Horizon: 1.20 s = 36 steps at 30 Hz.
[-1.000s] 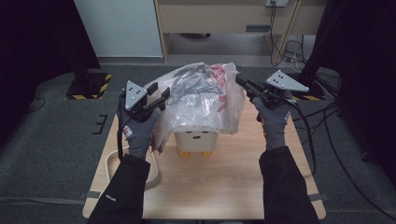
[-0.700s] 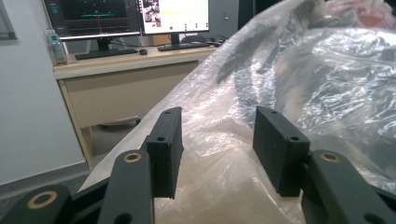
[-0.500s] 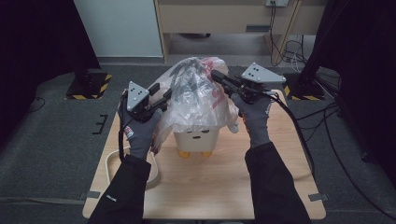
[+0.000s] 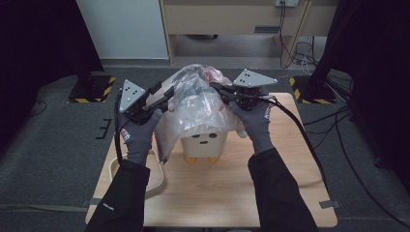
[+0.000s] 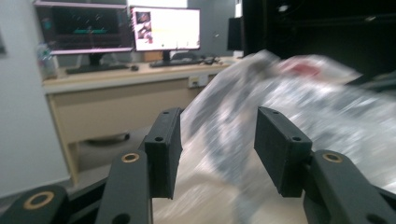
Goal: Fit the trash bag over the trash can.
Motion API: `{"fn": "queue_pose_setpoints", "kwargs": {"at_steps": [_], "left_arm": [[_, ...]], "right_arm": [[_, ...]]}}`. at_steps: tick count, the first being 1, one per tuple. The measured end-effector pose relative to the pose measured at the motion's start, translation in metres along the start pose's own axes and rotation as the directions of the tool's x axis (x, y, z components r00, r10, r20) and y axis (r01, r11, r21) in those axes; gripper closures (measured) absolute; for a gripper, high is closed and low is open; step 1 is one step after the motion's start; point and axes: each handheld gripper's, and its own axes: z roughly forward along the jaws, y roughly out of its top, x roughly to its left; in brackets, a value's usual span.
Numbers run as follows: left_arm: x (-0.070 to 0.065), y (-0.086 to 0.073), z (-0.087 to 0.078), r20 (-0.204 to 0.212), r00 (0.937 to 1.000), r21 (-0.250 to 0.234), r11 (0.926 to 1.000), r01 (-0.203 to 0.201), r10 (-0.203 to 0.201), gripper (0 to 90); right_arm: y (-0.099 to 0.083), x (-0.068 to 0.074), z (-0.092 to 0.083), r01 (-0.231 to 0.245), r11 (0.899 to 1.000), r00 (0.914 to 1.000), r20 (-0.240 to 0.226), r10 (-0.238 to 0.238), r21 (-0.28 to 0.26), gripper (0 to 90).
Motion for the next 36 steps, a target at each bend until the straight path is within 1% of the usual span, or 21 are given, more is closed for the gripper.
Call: {"fn": "queue_pose_setpoints", "kwargs": {"at_steps": [3,6,10,13,15,17,19,21,22,24,27,29,32,34,35,36], "left_arm": [[-0.014,0.010,0.001,0.040,0.9988,-0.012,0.9996,-0.027,0.028,49.3],[-0.027,0.013,0.006,0.072,0.9969,-0.022,0.9993,-0.032,0.033,48.0],[-0.038,0.011,0.014,0.089,0.9951,-0.008,0.9990,-0.043,0.044,46.3],[-0.043,0.008,0.018,0.081,0.9945,0.018,0.9975,-0.068,0.066,45.0],[-0.045,0.006,0.020,0.064,0.9945,0.041,0.9955,-0.085,0.083,44.7],[-0.045,0.004,0.020,0.052,0.9949,0.057,0.9944,-0.089,0.086,45.0],[-0.043,0.003,0.019,0.034,0.9949,0.073,0.9926,-0.097,0.095,45.1],[-0.041,0.002,0.019,0.016,0.9945,0.089,0.9905,-0.105,0.104,45.3],[-0.040,0.002,0.019,0.008,0.9945,0.095,0.9900,-0.104,0.104,45.5],[-0.037,0.001,0.019,-0.002,0.9951,0.102,0.9899,-0.098,0.098,45.7],[-0.034,-0.002,0.019,-0.016,0.9950,0.118,0.9884,-0.096,0.099,46.0],[-0.033,-0.004,0.020,-0.029,0.9940,0.132,0.9861,-0.100,0.105,46.5],[-0.032,-0.007,0.021,-0.038,0.9945,0.148,0.9848,-0.091,0.098,46.9],[-0.030,-0.008,0.021,-0.050,0.9930,0.153,0.9833,-0.098,0.107,47.1],[-0.029,-0.008,0.021,-0.058,0.9921,0.157,0.9825,-0.100,0.111,47.2],[-0.028,-0.009,0.021,-0.062,0.9925,0.161,0.9823,-0.095,0.106,47.3]], "right_arm": [[0.000,0.001,0.001,-0.002,1.000,1.0000,0.007,0.002,-0.001,88.8],[0.000,0.002,0.001,-0.003,1.000,0.9999,0.012,0.003,-0.005,88.2],[0.000,0.002,0.000,-0.005,1.000,0.9999,0.010,0.005,-0.003,87.5],[0.000,0.002,0.000,-0.010,1.000,0.9999,-0.005,0.010,0.003,85.5],[0.000,0.002,-0.001,-0.016,1.000,0.9998,-0.012,0.016,0.012,84.8],[0.000,0.001,-0.002,-0.022,1.000,0.9995,-0.022,0.022,0.020,83.0],[0.001,0.001,-0.002,-0.035,0.999,0.9988,-0.034,0.036,0.026,78.8],[0.002,0.000,-0.004,-0.043,0.999,0.9984,-0.035,0.044,0.031,69.8],[0.003,0.000,-0.006,-0.044,0.999,0.9984,-0.036,0.045,0.030,67.8],[0.005,-0.001,-0.010,-0.039,0.999,0.9988,-0.029,0.040,0.020,60.3],[0.009,-0.005,-0.019,-0.034,0.999,0.9993,-0.017,0.034,0.001,54.0],[0.012,-0.007,-0.025,-0.042,0.999,0.9990,-0.017,0.042,-0.012,48.4],[0.015,-0.008,-0.033,-0.031,0.999,0.9994,-0.018,0.031,-0.030,47.8],[0.015,-0.010,-0.039,-0.044,0.997,0.9990,-0.014,0.043,-0.058,48.2],[0.013,-0.013,-0.042,-0.045,0.997,0.9990,-0.002,0.045,-0.066,48.1],[0.011,-0.015,-0.045,-0.051,0.996,0.9986,0.011,0.051,-0.068,47.8]]}}
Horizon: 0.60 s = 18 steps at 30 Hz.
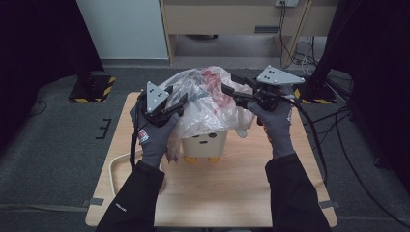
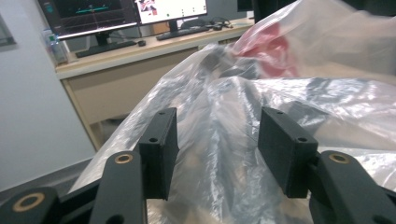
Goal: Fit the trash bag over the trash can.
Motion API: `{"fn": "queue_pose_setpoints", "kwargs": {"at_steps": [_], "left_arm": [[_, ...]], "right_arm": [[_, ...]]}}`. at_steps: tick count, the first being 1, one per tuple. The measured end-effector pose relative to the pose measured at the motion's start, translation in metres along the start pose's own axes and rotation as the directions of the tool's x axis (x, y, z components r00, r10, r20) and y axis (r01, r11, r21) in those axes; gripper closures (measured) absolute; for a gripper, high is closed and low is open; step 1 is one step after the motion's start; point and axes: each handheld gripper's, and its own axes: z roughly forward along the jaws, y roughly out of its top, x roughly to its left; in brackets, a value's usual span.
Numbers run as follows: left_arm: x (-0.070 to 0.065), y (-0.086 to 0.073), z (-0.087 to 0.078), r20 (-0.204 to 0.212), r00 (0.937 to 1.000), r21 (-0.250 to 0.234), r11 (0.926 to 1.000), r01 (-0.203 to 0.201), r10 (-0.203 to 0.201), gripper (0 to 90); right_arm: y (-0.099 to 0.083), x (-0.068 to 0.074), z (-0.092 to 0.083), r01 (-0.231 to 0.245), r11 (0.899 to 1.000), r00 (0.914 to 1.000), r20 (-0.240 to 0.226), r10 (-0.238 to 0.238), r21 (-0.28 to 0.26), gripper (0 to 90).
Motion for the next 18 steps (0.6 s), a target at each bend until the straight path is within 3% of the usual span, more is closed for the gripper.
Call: {"fn": "queue_pose_setpoints", "kwargs": {"at_steps": [7,12,18], "left_arm": [[0.009,-0.010,-0.001,-0.005,0.9996,0.015,0.9995,0.029,-0.029,47.4],[0.014,-0.014,-0.004,-0.008,0.9977,0.014,0.9976,0.068,-0.068,47.1],[0.014,-0.014,-0.002,-0.010,0.9986,0.006,0.9987,0.051,-0.051,47.7]], "right_arm": [[-0.019,-0.018,-0.021,-0.026,1.000,0.9959,0.086,0.027,-0.016,43.4],[-0.037,-0.029,-0.036,-0.057,0.998,0.9911,0.119,0.059,-0.017,39.4],[-0.058,-0.034,-0.048,-0.090,0.996,0.9880,0.125,0.091,-0.010,37.4]]}}
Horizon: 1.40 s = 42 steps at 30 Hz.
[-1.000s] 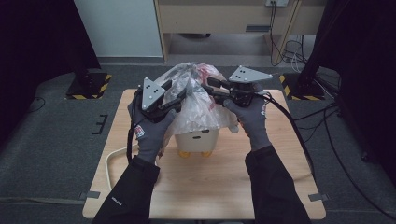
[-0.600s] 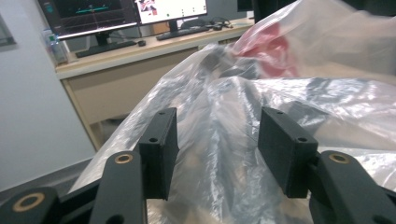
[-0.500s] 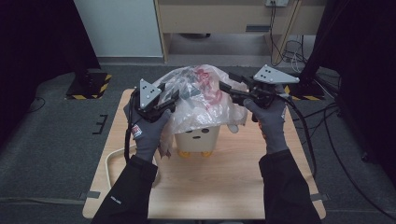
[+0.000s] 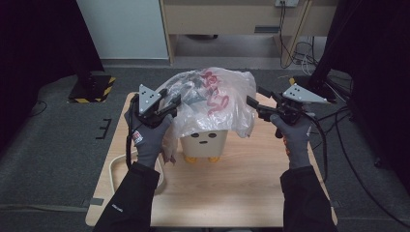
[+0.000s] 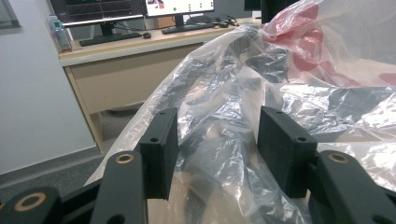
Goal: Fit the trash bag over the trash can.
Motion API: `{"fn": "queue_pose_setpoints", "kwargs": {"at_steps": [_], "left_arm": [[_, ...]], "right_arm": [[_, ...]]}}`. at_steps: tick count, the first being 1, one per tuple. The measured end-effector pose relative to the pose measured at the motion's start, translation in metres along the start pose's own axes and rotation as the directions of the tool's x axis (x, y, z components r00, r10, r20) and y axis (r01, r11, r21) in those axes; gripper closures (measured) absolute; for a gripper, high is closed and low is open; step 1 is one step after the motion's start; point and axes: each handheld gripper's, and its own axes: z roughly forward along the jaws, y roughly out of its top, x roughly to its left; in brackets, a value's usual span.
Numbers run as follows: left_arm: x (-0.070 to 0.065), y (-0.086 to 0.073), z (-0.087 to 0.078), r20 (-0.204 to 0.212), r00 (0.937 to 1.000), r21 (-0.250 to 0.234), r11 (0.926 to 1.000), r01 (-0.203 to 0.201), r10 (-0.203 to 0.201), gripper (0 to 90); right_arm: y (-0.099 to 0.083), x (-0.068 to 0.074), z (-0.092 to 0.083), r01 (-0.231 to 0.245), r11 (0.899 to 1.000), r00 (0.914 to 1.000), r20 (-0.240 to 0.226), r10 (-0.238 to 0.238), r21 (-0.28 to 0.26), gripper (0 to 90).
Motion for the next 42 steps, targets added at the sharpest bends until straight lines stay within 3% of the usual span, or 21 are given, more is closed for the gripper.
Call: {"fn": "queue_pose_setpoints", "kwargs": {"at_steps": [6,10,15,18,20,28,42], "left_arm": [[0.000,0.000,0.001,0.004,1.0000,-0.002,1.0000,0.001,-0.001,47.7],[0.000,0.000,0.002,0.006,1.0000,-0.004,1.0000,0.007,-0.007,47.7],[0.001,-0.001,0.003,0.009,0.9999,-0.003,0.9999,0.010,-0.010,47.7],[0.001,-0.001,0.003,0.012,0.9999,-0.005,1.0000,0.008,-0.008,47.7],[0.002,-0.001,0.002,0.022,0.9997,-0.010,0.9999,0.004,-0.003,47.7],[0.004,0.000,-0.004,0.060,0.9982,-0.047,0.9988,0.010,-0.007,47.3],[0.008,-0.004,-0.004,0.060,0.9978,-0.059,0.9978,0.030,-0.027,46.8]], "right_arm": [[-0.021,-0.006,-0.001,-0.027,1.000,0.9994,-0.022,0.027,0.013,37.2],[-0.029,-0.009,0.003,-0.066,0.998,0.9957,-0.065,0.066,0.009,41.6],[-0.031,-0.009,0.009,-0.074,0.997,0.9866,-0.145,0.076,0.017,65.8],[-0.030,-0.007,0.008,-0.081,0.997,0.9836,-0.162,0.079,0.000,83.6],[-0.029,-0.006,0.007,-0.074,0.997,0.9850,-0.158,0.070,-0.022,90.0],[-0.005,0.005,0.012,-0.042,0.995,0.9885,-0.148,0.029,-0.088,90.0],[0.039,0.036,0.041,0.008,0.990,0.9820,-0.185,-0.035,-0.144,90.0]]}}
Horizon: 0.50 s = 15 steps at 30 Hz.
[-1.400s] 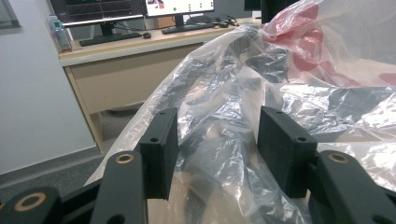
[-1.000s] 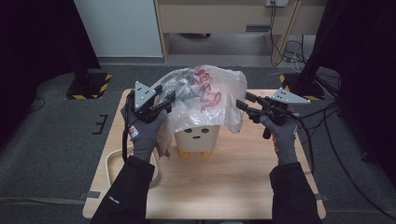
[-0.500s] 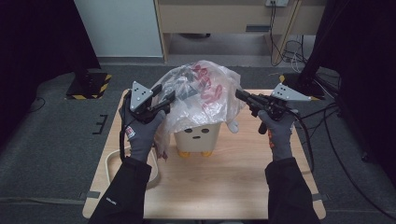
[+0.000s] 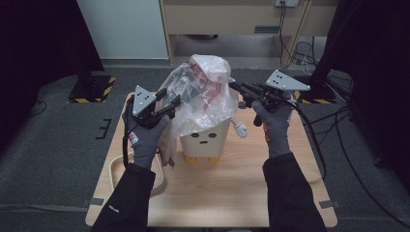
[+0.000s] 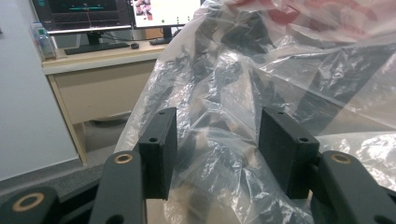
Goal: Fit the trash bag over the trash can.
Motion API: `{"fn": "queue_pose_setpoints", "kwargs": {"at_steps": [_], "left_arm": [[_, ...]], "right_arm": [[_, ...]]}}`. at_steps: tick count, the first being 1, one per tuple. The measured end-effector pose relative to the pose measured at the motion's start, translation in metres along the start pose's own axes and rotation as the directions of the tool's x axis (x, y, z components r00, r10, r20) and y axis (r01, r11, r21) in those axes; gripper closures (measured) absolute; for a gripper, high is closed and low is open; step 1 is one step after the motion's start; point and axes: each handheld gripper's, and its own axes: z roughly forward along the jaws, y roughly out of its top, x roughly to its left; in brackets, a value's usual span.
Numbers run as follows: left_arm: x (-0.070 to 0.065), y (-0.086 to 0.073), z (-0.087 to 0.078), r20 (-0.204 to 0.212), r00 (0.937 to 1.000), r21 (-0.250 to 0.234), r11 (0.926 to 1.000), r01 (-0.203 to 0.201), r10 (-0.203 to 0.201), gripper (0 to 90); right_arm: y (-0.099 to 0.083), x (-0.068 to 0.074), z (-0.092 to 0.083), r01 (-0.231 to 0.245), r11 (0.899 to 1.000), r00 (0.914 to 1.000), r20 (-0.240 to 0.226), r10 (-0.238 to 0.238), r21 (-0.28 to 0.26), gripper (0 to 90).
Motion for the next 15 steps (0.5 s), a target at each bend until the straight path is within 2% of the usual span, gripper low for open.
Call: {"fn": "queue_pose_setpoints", "kwargs": {"at_steps": [5,9,12,15], "left_arm": [[0.002,-0.001,-0.003,0.001,0.9999,-0.013,0.9999,0.010,-0.010,46.5],[0.004,-0.002,-0.004,-0.001,0.9998,-0.019,0.9996,0.020,-0.020,46.3],[0.004,-0.002,-0.004,0.002,0.9998,-0.019,0.9996,0.019,-0.019,46.2],[0.004,-0.002,-0.004,0.002,0.9998,-0.019,0.9996,0.019,-0.019,46.0]], "right_arm": [[0.012,0.010,0.012,0.016,1.000,0.9997,-0.019,-0.016,-0.014,90.0],[0.013,0.015,0.020,0.015,1.000,0.9993,-0.033,-0.015,-0.009,90.0],[0.009,0.016,0.024,0.031,0.999,0.9992,-0.028,-0.030,0.032,90.0],[0.001,0.012,0.024,0.053,0.993,0.9986,0.001,-0.054,0.102,88.3]]}}
